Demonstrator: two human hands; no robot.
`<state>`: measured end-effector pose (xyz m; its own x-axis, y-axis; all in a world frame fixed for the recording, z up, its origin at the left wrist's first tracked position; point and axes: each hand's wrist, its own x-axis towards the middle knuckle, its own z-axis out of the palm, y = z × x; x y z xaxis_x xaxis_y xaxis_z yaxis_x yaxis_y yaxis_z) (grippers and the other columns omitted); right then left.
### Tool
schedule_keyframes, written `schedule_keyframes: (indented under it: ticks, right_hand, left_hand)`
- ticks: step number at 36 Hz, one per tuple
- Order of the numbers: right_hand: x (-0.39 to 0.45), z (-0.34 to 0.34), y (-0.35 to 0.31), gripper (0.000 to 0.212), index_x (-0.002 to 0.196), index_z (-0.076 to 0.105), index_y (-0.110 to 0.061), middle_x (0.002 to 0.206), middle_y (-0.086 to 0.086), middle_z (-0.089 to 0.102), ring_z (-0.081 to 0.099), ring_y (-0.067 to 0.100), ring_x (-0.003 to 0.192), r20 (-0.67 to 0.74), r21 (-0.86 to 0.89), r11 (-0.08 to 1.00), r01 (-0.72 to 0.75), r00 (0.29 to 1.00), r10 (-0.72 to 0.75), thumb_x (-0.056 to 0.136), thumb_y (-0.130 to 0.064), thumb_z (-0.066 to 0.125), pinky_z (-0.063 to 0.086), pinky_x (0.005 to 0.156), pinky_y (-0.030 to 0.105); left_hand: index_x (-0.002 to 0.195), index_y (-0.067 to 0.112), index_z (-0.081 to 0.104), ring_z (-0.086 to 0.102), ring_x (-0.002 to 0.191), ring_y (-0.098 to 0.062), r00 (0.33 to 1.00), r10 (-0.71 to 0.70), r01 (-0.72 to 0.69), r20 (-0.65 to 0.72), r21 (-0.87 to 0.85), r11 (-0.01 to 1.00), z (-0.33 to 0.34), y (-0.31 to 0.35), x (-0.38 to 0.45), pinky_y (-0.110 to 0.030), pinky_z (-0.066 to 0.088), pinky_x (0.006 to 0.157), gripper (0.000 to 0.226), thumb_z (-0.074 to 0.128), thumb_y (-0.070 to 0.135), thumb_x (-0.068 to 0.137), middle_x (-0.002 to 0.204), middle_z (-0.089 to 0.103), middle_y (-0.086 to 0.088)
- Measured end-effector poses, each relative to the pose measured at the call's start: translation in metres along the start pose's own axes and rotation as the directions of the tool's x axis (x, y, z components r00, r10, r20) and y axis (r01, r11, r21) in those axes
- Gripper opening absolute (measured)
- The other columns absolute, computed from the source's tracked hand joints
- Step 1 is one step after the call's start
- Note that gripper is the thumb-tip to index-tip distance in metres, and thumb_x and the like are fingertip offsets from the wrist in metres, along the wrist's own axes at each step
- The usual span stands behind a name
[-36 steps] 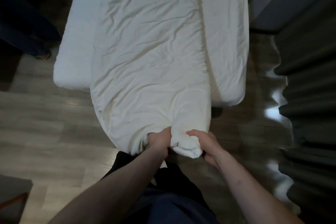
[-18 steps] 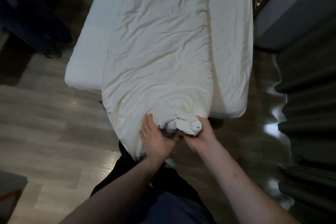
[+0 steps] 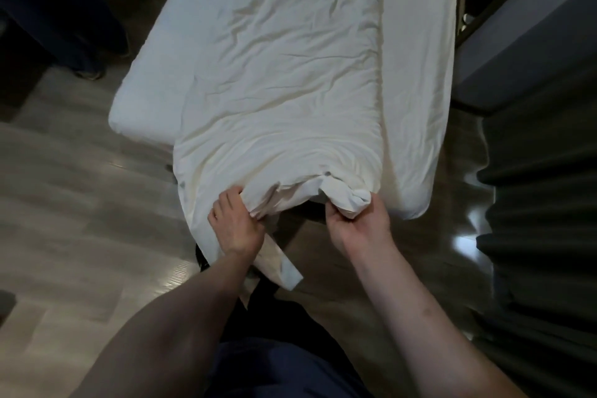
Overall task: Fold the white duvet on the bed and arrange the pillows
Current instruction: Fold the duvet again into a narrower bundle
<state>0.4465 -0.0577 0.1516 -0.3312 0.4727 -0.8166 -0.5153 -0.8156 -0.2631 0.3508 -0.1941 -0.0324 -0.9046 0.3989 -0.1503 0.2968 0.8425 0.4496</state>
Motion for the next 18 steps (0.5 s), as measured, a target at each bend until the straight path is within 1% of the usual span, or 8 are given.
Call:
schedule_keyframes:
  ticks: [3, 6, 8, 9, 12, 15, 17, 18]
  right_hand:
    - [-0.002, 0.006, 0.007, 0.044, 0.062, 0.072, 0.001, 0.065, 0.014, 0.071, 0.07, 0.024, 0.052, 0.029, 0.034, 0.999, -0.009, 1.0, 0.008, 0.094, -0.01, 0.044, 0.058, 0.054, 0.029]
    - [-0.001, 0.012, 0.007, 0.048, 0.057, 0.073, 0.001, 0.067, 0.014, 0.072, 0.071, 0.024, 0.054, 0.042, 0.035, 0.999, -0.01, 0.999, 0.008, 0.095, -0.01, 0.045, 0.058, 0.055, 0.029]
    - [0.002, 0.015, 0.004, 0.054, 0.051, 0.073, -0.001, 0.065, 0.012, 0.072, 0.071, 0.021, 0.054, 0.05, -0.001, 1.0, 0.007, 0.999, -0.007, 0.096, -0.011, 0.043, 0.058, 0.058, 0.027]
    - [0.004, 0.015, 0.001, 0.055, 0.05, 0.072, -0.001, 0.065, 0.011, 0.072, 0.071, 0.021, 0.054, 0.05, -0.007, 1.0, 0.018, 0.999, -0.017, 0.096, -0.011, 0.044, 0.058, 0.06, 0.026]
    - [0.012, 0.009, -0.016, 0.053, 0.052, 0.074, -0.003, 0.068, 0.01, 0.073, 0.071, 0.02, 0.061, 0.033, -0.007, 0.998, 0.065, 0.997, -0.065, 0.095, -0.012, 0.044, 0.056, 0.073, 0.025]
    - [0.016, 0.001, -0.038, 0.033, 0.08, 0.075, -0.008, 0.076, 0.007, 0.075, 0.072, 0.019, 0.071, 0.02, -0.108, 0.988, 0.108, 0.994, -0.107, 0.089, -0.011, 0.044, 0.054, 0.08, 0.027]
    - [0.019, -0.006, -0.051, 0.026, 0.099, 0.068, -0.011, 0.079, 0.005, 0.075, 0.073, 0.017, 0.07, 0.03, -0.176, 0.976, 0.13, 0.992, -0.126, 0.084, -0.014, 0.047, 0.058, 0.078, 0.027]
    - [0.021, -0.01, -0.056, 0.033, 0.104, 0.065, -0.013, 0.076, 0.004, 0.075, 0.073, 0.017, 0.068, 0.027, -0.194, 0.971, 0.137, 0.991, -0.134, 0.076, -0.018, 0.049, 0.06, 0.072, 0.026]
  left_hand:
    - [0.124, 0.019, 0.041, 0.046, 0.113, -0.032, 0.98, -0.199, 0.198, -0.019, -0.039, 0.979, 0.002, -0.002, -0.003, -0.044, 0.035, 0.097, 0.076, 0.076, 0.016, 0.056, 0.122, 0.048, -0.006]
    - [0.123, 0.018, 0.043, 0.048, 0.115, -0.033, 0.917, -0.399, 0.398, 0.01, -0.105, 0.911, 0.003, 0.002, -0.007, -0.045, 0.036, 0.098, 0.07, 0.075, 0.015, 0.061, 0.122, 0.05, -0.008]
    - [0.119, 0.017, 0.047, 0.052, 0.113, -0.033, 0.894, -0.445, 0.447, 0.041, -0.134, 0.885, 0.002, -0.001, -0.008, -0.044, 0.038, 0.097, 0.061, 0.073, 0.016, 0.063, 0.118, 0.055, -0.009]
    - [0.115, 0.017, 0.05, 0.055, 0.109, -0.034, 0.904, -0.424, 0.428, 0.062, -0.144, 0.892, 0.001, -0.004, -0.007, -0.044, 0.039, 0.096, 0.054, 0.071, 0.016, 0.065, 0.113, 0.059, -0.009]
    - [0.097, 0.017, 0.059, 0.063, 0.091, -0.038, 0.962, -0.264, 0.272, 0.067, -0.206, 0.94, -0.013, -0.016, 0.006, -0.039, 0.047, 0.083, 0.028, 0.064, 0.019, 0.07, 0.093, 0.068, -0.01]
    - [0.084, 0.021, 0.06, 0.063, 0.087, -0.033, 0.999, 0.014, -0.01, 0.033, -0.131, 0.991, -0.046, -0.027, 0.03, -0.035, 0.044, 0.068, 0.017, 0.066, 0.025, 0.069, 0.085, 0.068, -0.005]
    - [0.079, 0.021, 0.059, 0.063, 0.085, -0.026, 0.963, 0.251, -0.249, 0.099, -0.032, 0.968, -0.076, -0.031, 0.055, -0.031, 0.038, 0.064, 0.021, 0.073, 0.03, 0.067, 0.083, 0.068, 0.0]
    - [0.078, 0.022, 0.058, 0.063, 0.086, -0.025, 0.925, 0.346, -0.354, 0.157, 0.026, 0.935, -0.09, -0.031, 0.07, -0.03, 0.036, 0.063, 0.021, 0.074, 0.03, 0.066, 0.082, 0.068, 0.001]
